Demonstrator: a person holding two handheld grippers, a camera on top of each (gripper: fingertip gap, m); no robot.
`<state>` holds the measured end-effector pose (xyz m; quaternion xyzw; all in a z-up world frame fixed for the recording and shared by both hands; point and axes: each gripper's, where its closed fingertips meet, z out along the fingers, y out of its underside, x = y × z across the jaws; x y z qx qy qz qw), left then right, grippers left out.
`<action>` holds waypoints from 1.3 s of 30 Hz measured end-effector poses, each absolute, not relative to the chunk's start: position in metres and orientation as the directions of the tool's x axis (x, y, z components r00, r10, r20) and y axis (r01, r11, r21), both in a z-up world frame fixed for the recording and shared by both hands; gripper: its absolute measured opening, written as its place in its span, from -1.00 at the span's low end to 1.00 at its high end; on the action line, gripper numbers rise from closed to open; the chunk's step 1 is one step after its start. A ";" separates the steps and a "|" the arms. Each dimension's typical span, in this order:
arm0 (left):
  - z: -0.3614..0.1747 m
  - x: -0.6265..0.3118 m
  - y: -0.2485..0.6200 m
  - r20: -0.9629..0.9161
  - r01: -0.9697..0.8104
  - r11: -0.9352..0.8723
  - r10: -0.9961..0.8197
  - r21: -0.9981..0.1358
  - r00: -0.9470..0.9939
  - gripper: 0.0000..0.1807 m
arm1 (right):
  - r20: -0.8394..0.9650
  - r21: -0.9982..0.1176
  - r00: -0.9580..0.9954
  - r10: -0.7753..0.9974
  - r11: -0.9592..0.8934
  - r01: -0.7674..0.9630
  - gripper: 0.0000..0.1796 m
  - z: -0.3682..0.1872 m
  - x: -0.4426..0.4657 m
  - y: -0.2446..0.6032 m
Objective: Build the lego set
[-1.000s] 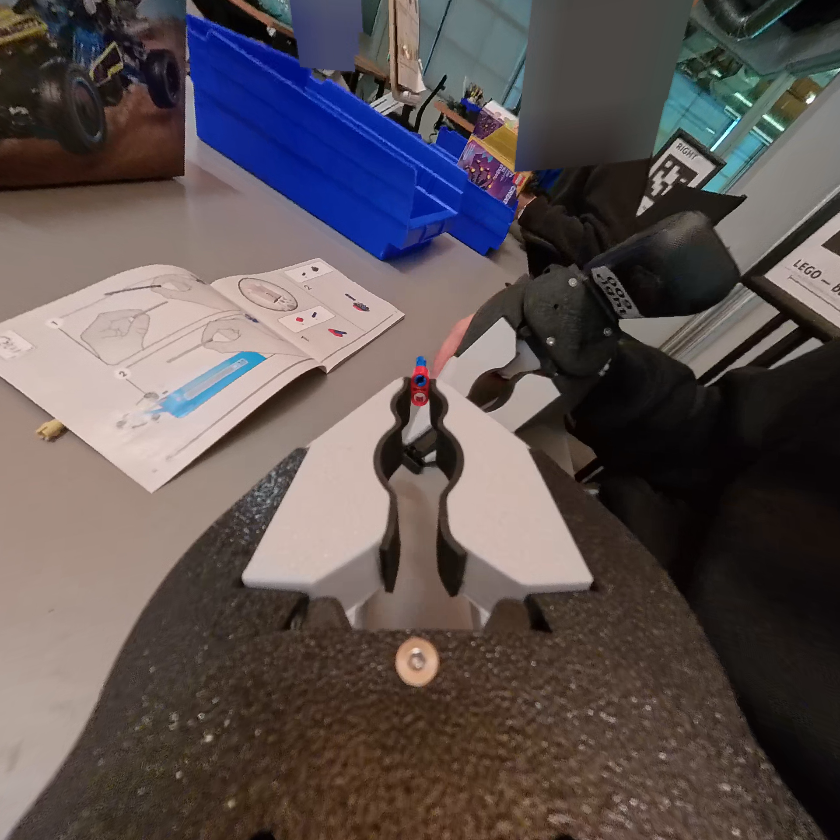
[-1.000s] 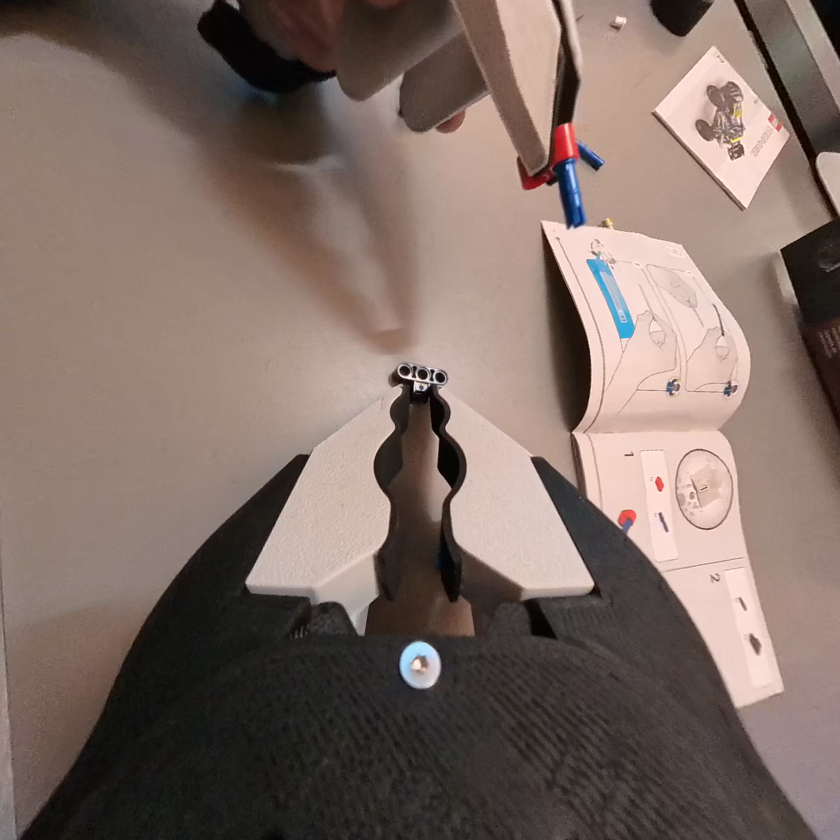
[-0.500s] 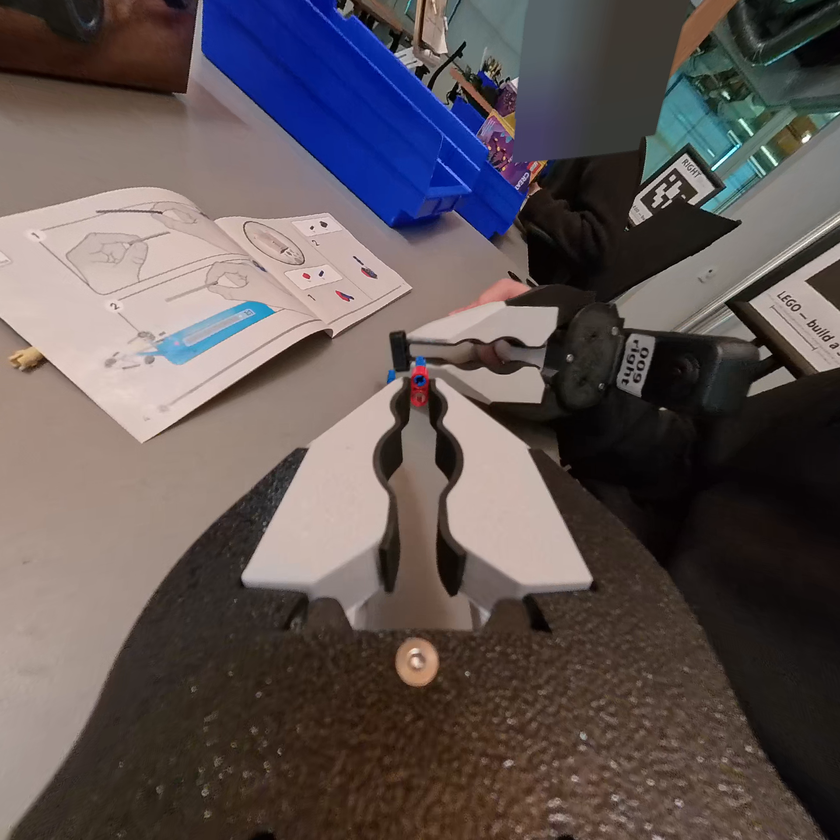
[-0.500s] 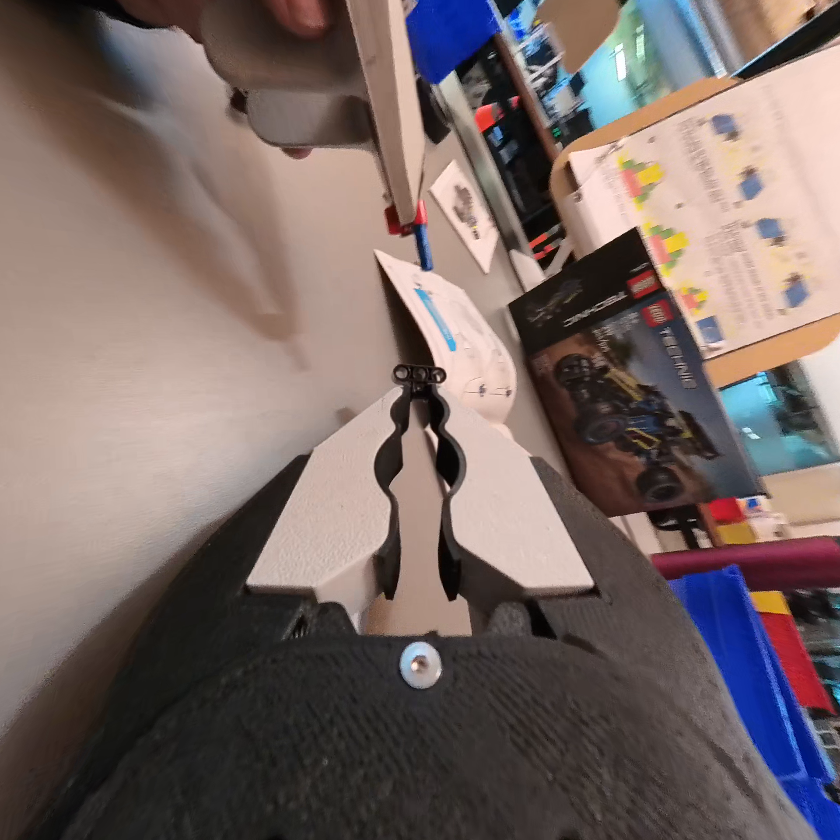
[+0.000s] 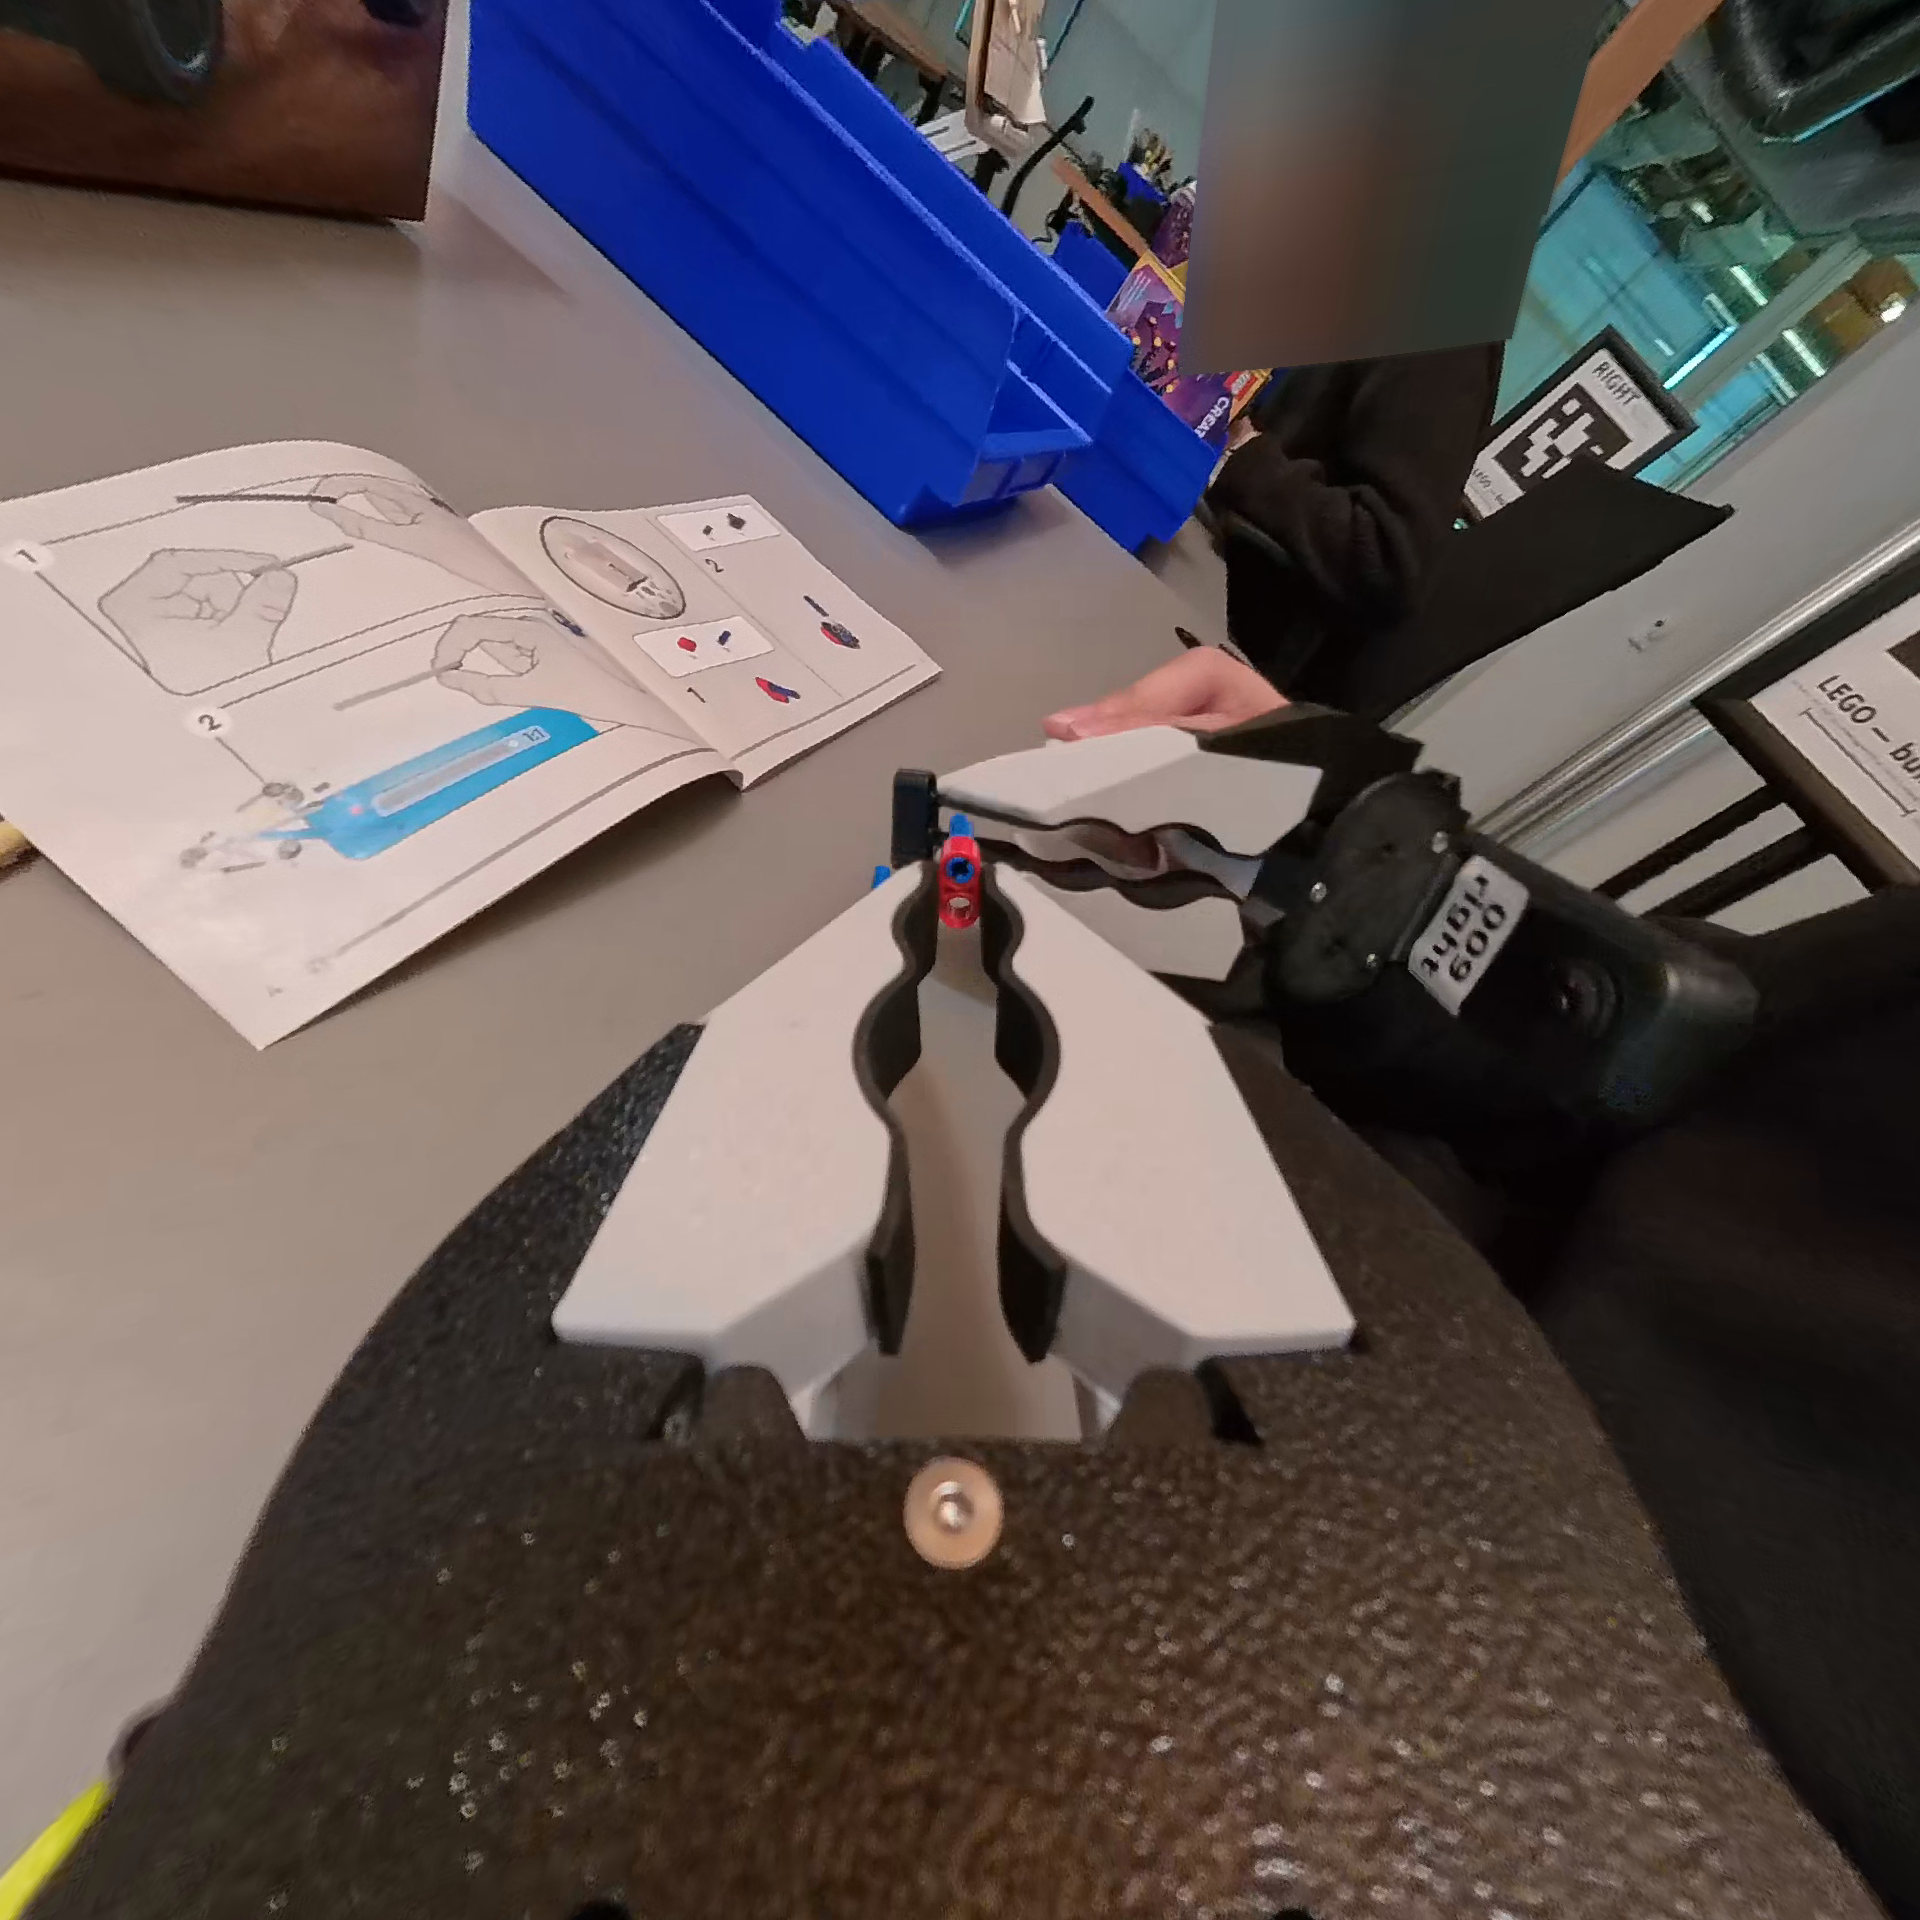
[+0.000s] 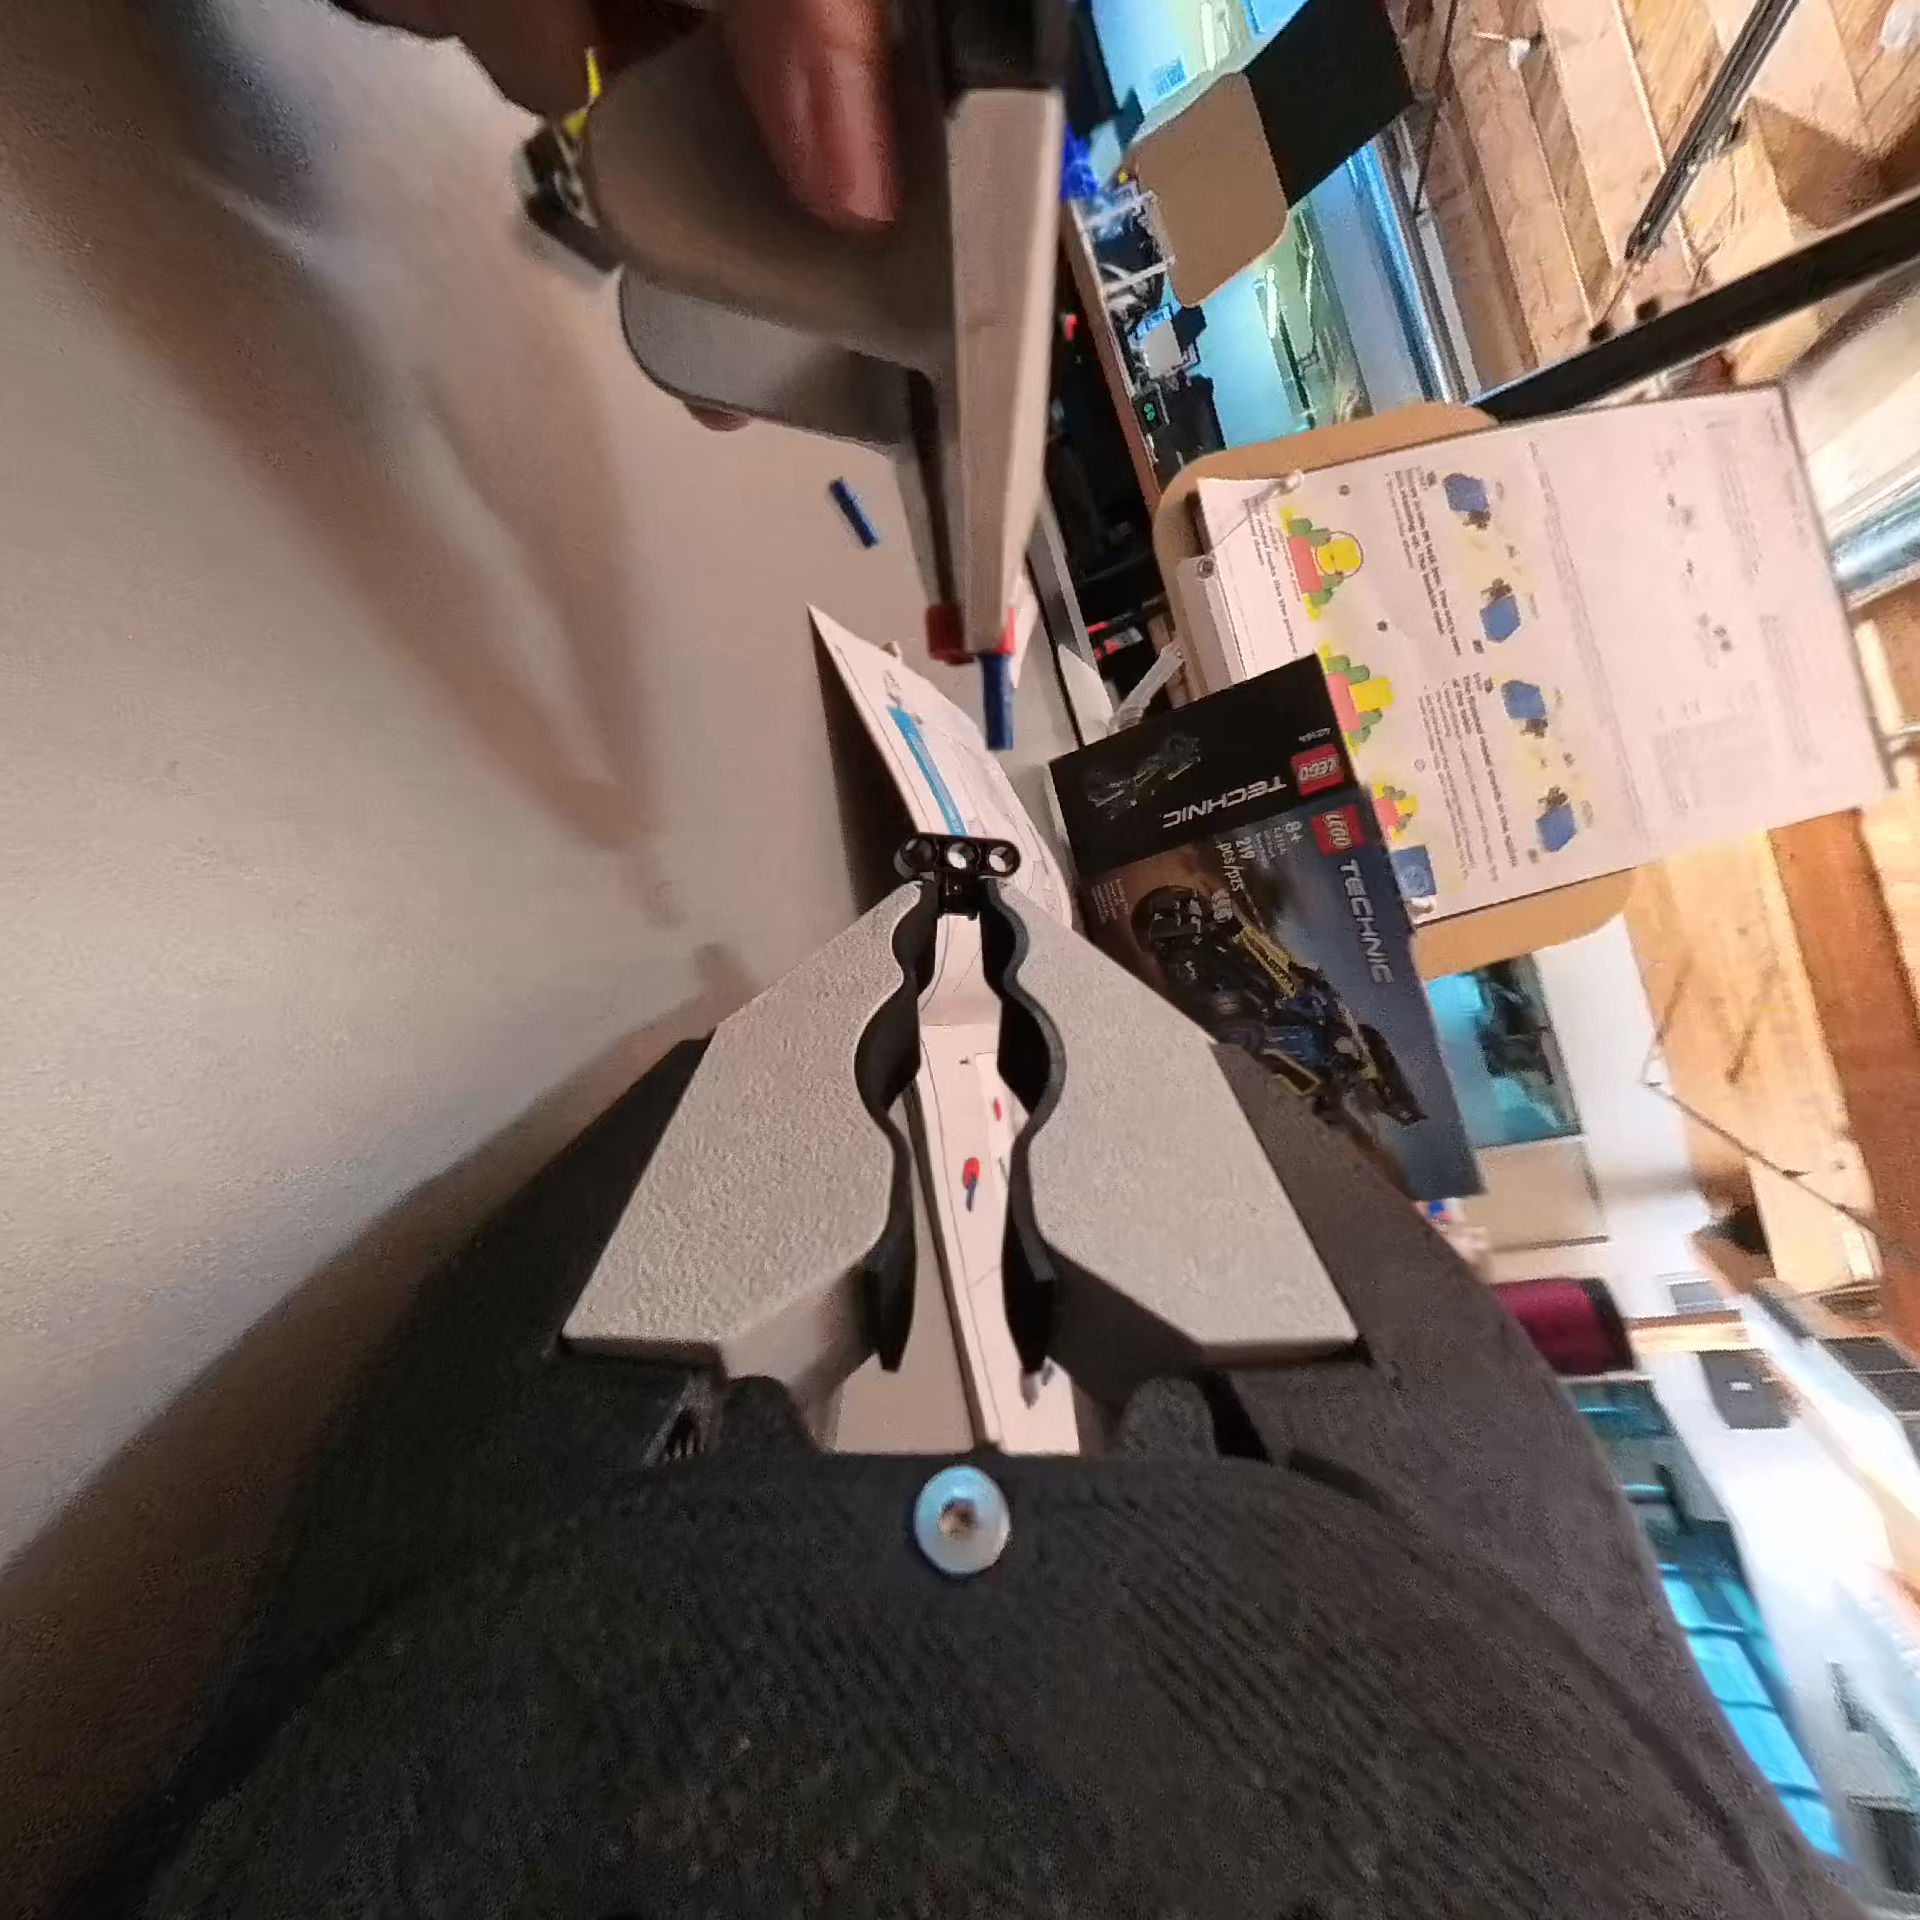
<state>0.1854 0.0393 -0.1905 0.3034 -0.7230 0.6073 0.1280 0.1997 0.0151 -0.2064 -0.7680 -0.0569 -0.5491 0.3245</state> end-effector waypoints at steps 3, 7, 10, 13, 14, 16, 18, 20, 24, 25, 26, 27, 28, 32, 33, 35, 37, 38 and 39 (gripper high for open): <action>-0.192 0.187 0.034 0.553 -0.604 0.075 -0.326 -0.793 -0.767 -0.94 | 0.917 -0.353 0.336 -0.214 -0.828 0.435 -0.93 -0.209 0.203 0.013; -0.193 0.191 0.027 0.523 -0.594 0.062 -0.409 -0.802 -0.748 -0.94 | 0.912 -0.362 0.342 -0.228 -0.839 0.407 -0.93 -0.210 0.207 0.009; -0.197 0.194 0.023 0.489 -0.579 0.063 -0.465 -0.813 -0.738 -0.94 | 0.915 -0.353 0.337 -0.221 -0.843 0.405 -0.93 -0.211 0.207 0.009; -0.200 0.196 0.020 0.472 -0.566 0.050 -0.495 -0.823 -0.730 -0.94 | 0.919 -0.342 0.331 -0.214 -0.849 0.402 -0.93 -0.211 0.208 0.009; -0.199 0.196 0.019 0.472 -0.565 0.051 -0.491 -0.824 -0.732 -0.94 | 0.916 -0.347 0.339 -0.215 -0.849 0.399 -0.93 -0.212 0.208 0.009; -0.197 0.193 0.019 0.469 -0.557 0.060 -0.472 -0.828 -0.747 -0.94 | 0.912 -0.362 0.340 -0.230 -0.841 0.402 -0.93 -0.210 0.208 0.008; -0.190 0.192 0.023 0.475 -0.553 0.056 -0.443 -0.831 -0.760 -0.94 | 0.899 -0.408 0.339 -0.279 -0.816 0.410 -0.93 -0.203 0.208 0.007; -0.181 0.189 0.029 0.524 -0.577 0.036 -0.373 -0.816 -0.765 -0.94 | 0.859 -0.500 0.366 -0.359 -0.743 0.445 -0.93 -0.191 0.204 0.008; -0.161 0.174 0.040 0.672 -0.675 -0.019 -0.120 -0.738 -0.731 -0.94 | 0.746 -0.664 0.457 -0.484 -0.487 0.568 -0.93 -0.159 0.184 0.013; -0.158 0.170 0.042 0.691 -0.692 -0.015 -0.065 -0.722 -0.720 -0.94 | 0.724 -0.684 0.484 -0.492 -0.420 0.596 -0.93 -0.153 0.177 0.015; -0.157 0.167 0.042 0.699 -0.699 -0.017 -0.024 -0.715 -0.715 -0.94 | 0.704 -0.702 0.521 -0.483 -0.357 0.617 -0.93 -0.148 0.170 0.018; -0.154 0.164 0.042 0.706 -0.706 -0.027 0.022 -0.708 -0.708 -0.95 | 0.693 -0.709 0.548 -0.468 -0.306 0.635 -0.93 -0.145 0.162 0.022; -0.149 0.160 0.042 0.716 -0.720 -0.037 0.084 -0.693 -0.693 -0.94 | 0.694 -0.706 0.563 -0.448 -0.272 0.654 -0.93 -0.144 0.155 0.026; -0.142 0.145 0.043 0.739 -0.770 -0.013 0.271 -0.638 -0.617 -0.94 | 0.681 -0.716 0.618 -0.394 -0.179 0.675 -0.93 -0.141 0.138 0.034; -0.142 0.143 0.044 0.742 -0.777 -0.011 0.292 -0.629 -0.604 -0.95 | 0.674 -0.721 0.628 -0.389 -0.162 0.674 -0.93 -0.140 0.136 0.034; -0.143 0.139 0.044 0.744 -0.785 0.007 0.324 -0.620 -0.585 -0.95 | 0.679 -0.710 0.616 -0.400 -0.147 0.688 -0.94 -0.136 0.133 0.033; -0.141 0.135 0.045 0.737 -0.786 0.020 0.363 -0.618 -0.570 -0.95 | 0.687 -0.704 0.608 -0.399 -0.158 0.692 -0.94 -0.137 0.133 0.033; -0.141 0.134 0.045 0.739 -0.789 0.022 0.366 -0.615 -0.566 -0.95 | 0.690 -0.701 0.606 -0.396 -0.154 0.697 -0.94 -0.136 0.132 0.034; -0.141 0.134 0.045 0.738 -0.790 0.023 0.374 -0.613 -0.562 -0.95 | 0.690 -0.701 0.609 -0.391 -0.149 0.698 -0.94 -0.136 0.131 0.035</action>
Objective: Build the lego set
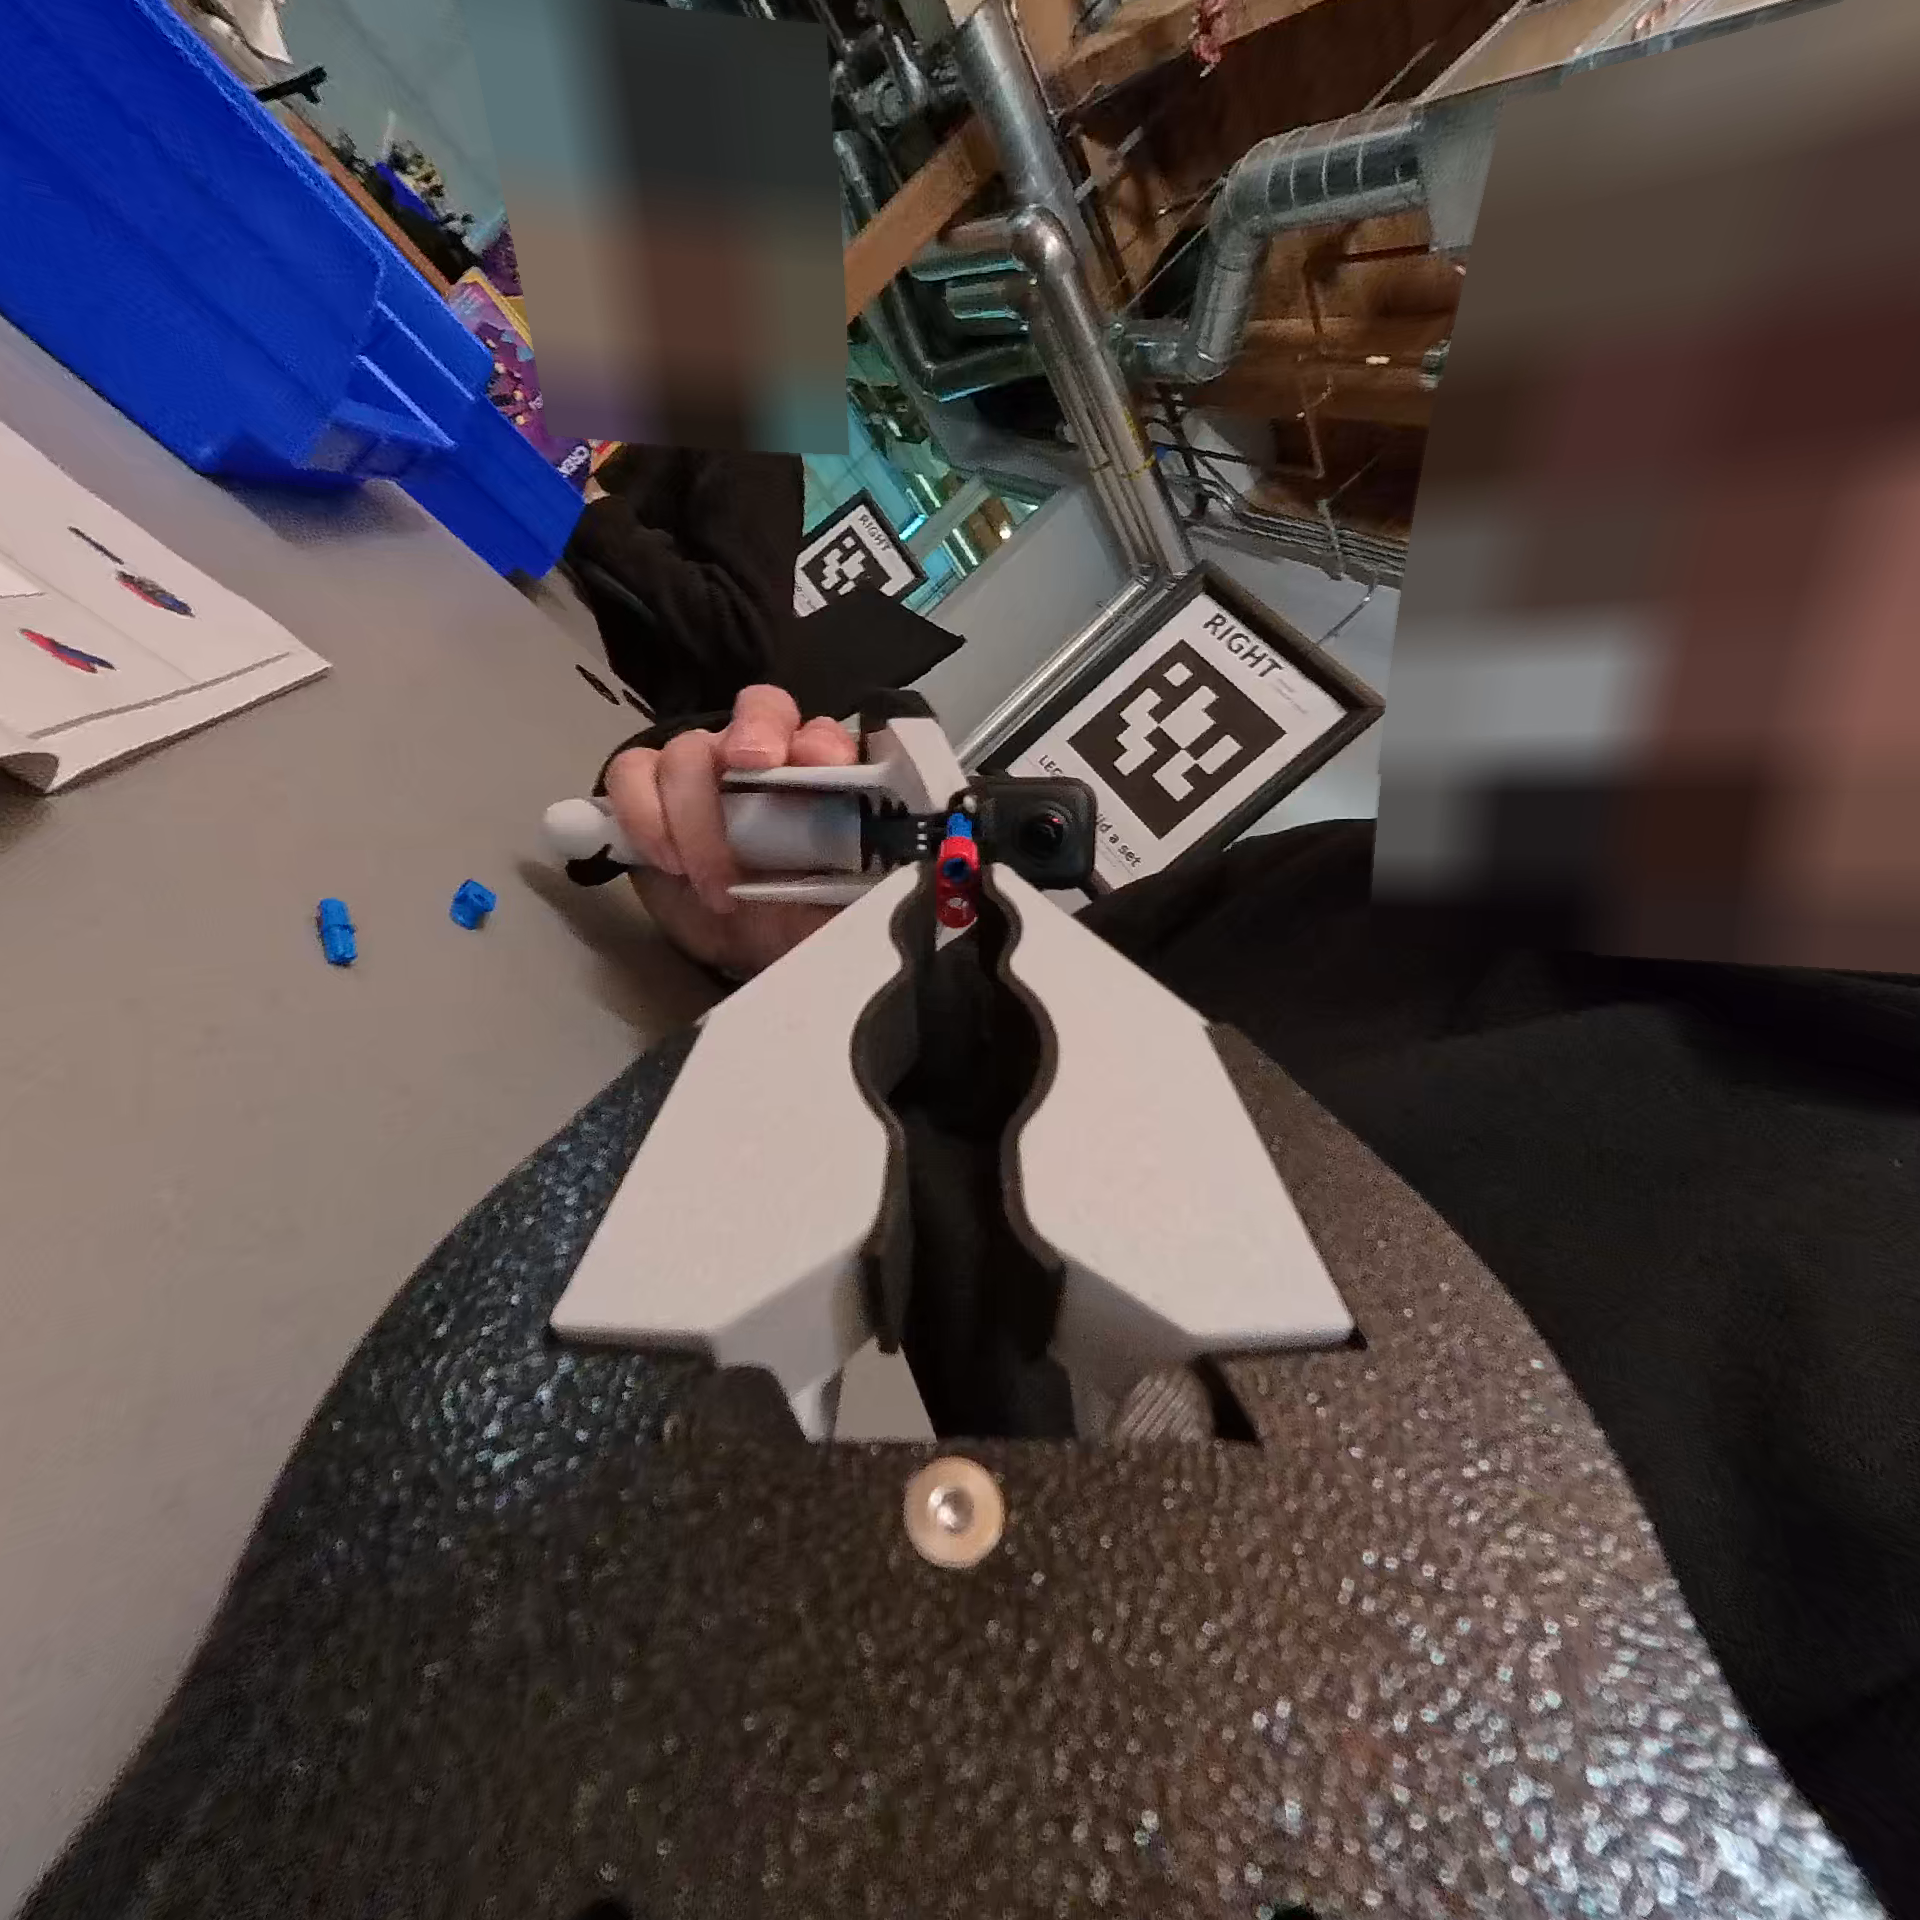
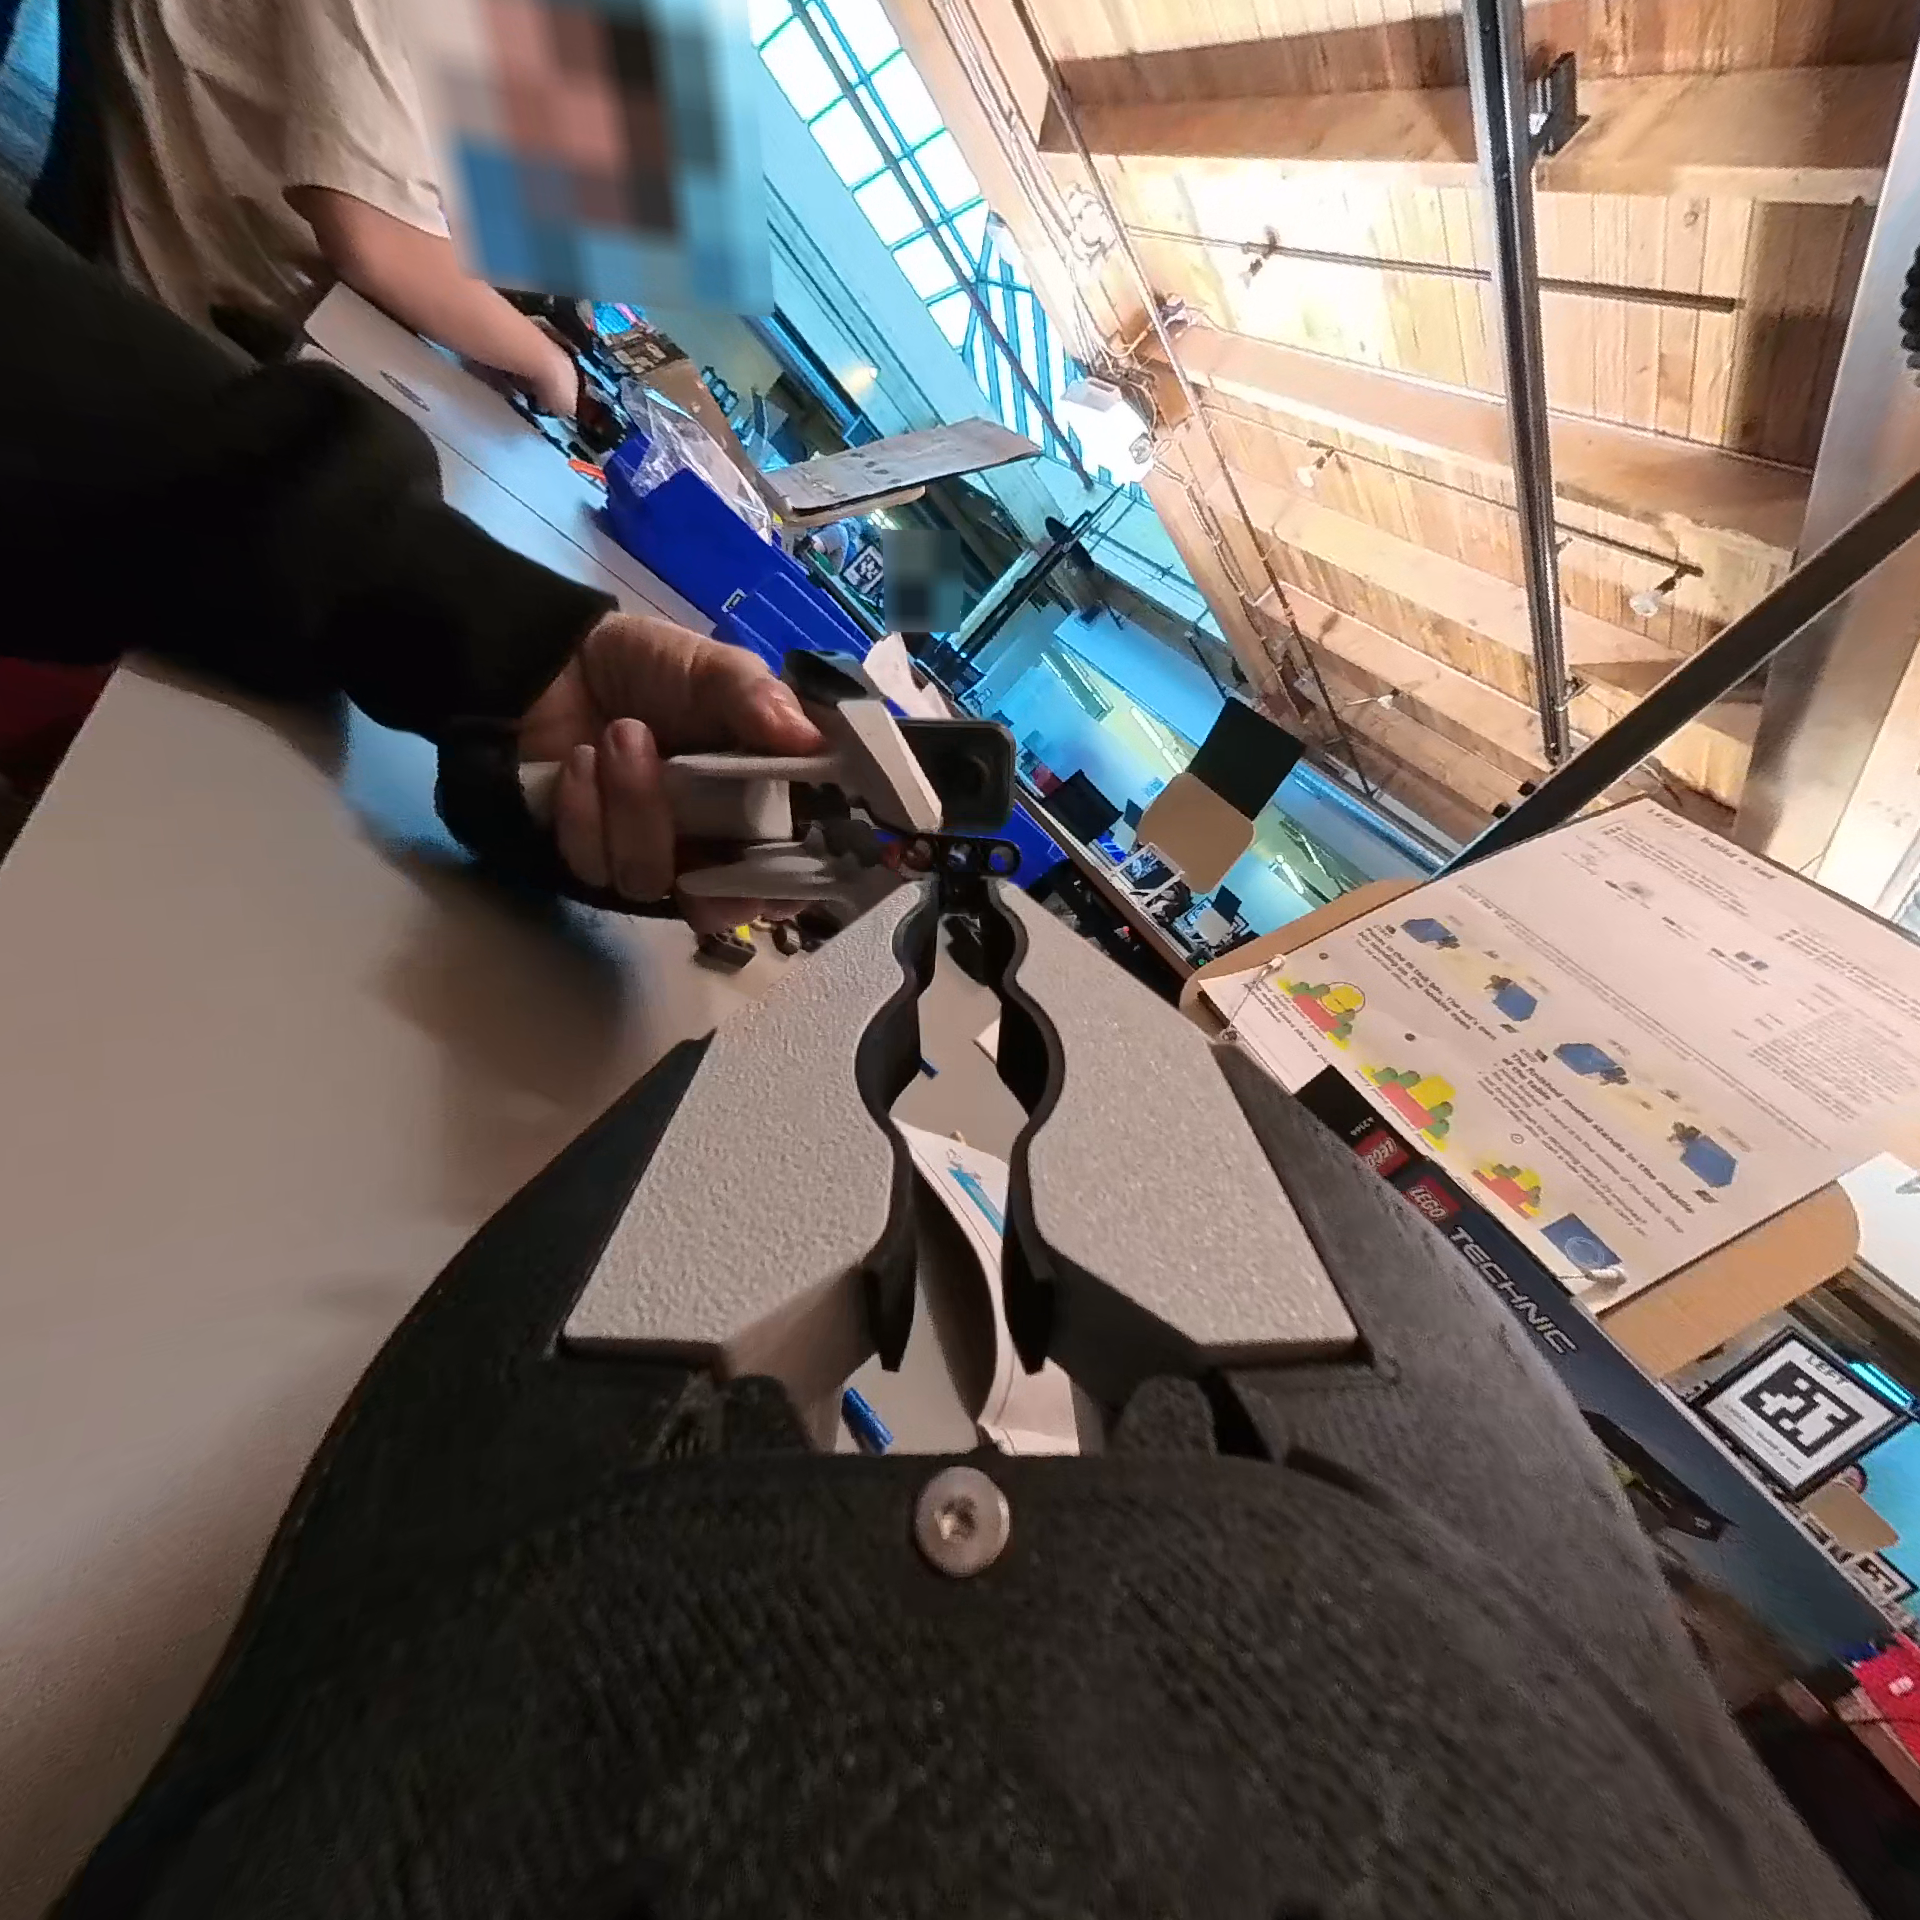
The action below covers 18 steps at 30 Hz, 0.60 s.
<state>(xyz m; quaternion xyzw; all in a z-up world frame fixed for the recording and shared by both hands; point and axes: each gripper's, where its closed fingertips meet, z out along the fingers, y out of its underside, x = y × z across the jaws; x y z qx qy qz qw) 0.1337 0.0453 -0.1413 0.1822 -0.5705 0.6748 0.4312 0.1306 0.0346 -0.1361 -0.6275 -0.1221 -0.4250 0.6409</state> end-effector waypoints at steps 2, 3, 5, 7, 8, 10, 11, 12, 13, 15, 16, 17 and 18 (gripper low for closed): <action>-0.140 0.134 0.046 0.736 -0.794 0.018 0.388 -0.608 -0.555 -0.95 | 0.692 -0.699 0.608 -0.390 -0.153 0.698 -0.94 -0.137 0.131 0.035; -0.139 0.133 0.046 0.734 -0.795 0.018 0.396 -0.607 -0.552 -0.94 | 0.693 -0.698 0.610 -0.384 -0.150 0.700 -0.93 -0.137 0.130 0.035; -0.139 0.132 0.047 0.731 -0.795 0.019 0.407 -0.606 -0.548 -0.95 | 0.686 -0.706 0.623 -0.377 -0.138 0.694 -0.94 -0.137 0.128 0.036; -0.138 0.132 0.047 0.731 -0.798 0.021 0.417 -0.602 -0.540 -0.95 | 0.676 -0.715 0.636 -0.371 -0.125 0.687 -0.93 -0.138 0.128 0.037; -0.138 0.131 0.047 0.731 -0.800 0.019 0.422 -0.599 -0.537 -0.95 | 0.666 -0.725 0.649 -0.369 -0.116 0.678 -0.93 -0.138 0.127 0.037; -0.136 0.131 0.047 0.727 -0.804 0.015 0.439 -0.594 -0.528 -0.95 | 0.658 -0.732 0.659 -0.365 -0.103 0.673 -0.93 -0.137 0.126 0.037; -0.135 0.130 0.047 0.726 -0.809 0.012 0.449 -0.588 -0.521 -0.94 | 0.645 -0.743 0.674 -0.359 -0.087 0.664 -0.93 -0.137 0.125 0.038; -0.133 0.130 0.046 0.726 -0.815 0.008 0.459 -0.580 -0.512 -0.95 | 0.633 -0.752 0.686 -0.359 -0.074 0.655 -0.93 -0.136 0.125 0.038; -0.133 0.130 0.045 0.727 -0.821 0.008 0.469 -0.571 -0.501 -0.95 | 0.630 -0.753 0.687 -0.361 -0.070 0.654 -0.93 -0.135 0.125 0.038; -0.131 0.129 0.044 0.727 -0.828 0.008 0.484 -0.560 -0.487 -0.95 | 0.622 -0.759 0.694 -0.363 -0.062 0.648 -0.93 -0.135 0.125 0.037; -0.130 0.129 0.043 0.727 -0.832 0.005 0.490 -0.555 -0.482 -0.94 | 0.616 -0.763 0.698 -0.364 -0.057 0.644 -0.93 -0.134 0.125 0.037; -0.130 0.129 0.043 0.726 -0.835 0.004 0.496 -0.551 -0.477 -0.94 | 0.615 -0.763 0.697 -0.368 -0.055 0.645 -0.93 -0.133 0.126 0.036; -0.129 0.129 0.042 0.726 -0.838 0.003 0.500 -0.546 -0.472 -0.94 | 0.615 -0.762 0.696 -0.371 -0.053 0.645 -0.93 -0.133 0.125 0.036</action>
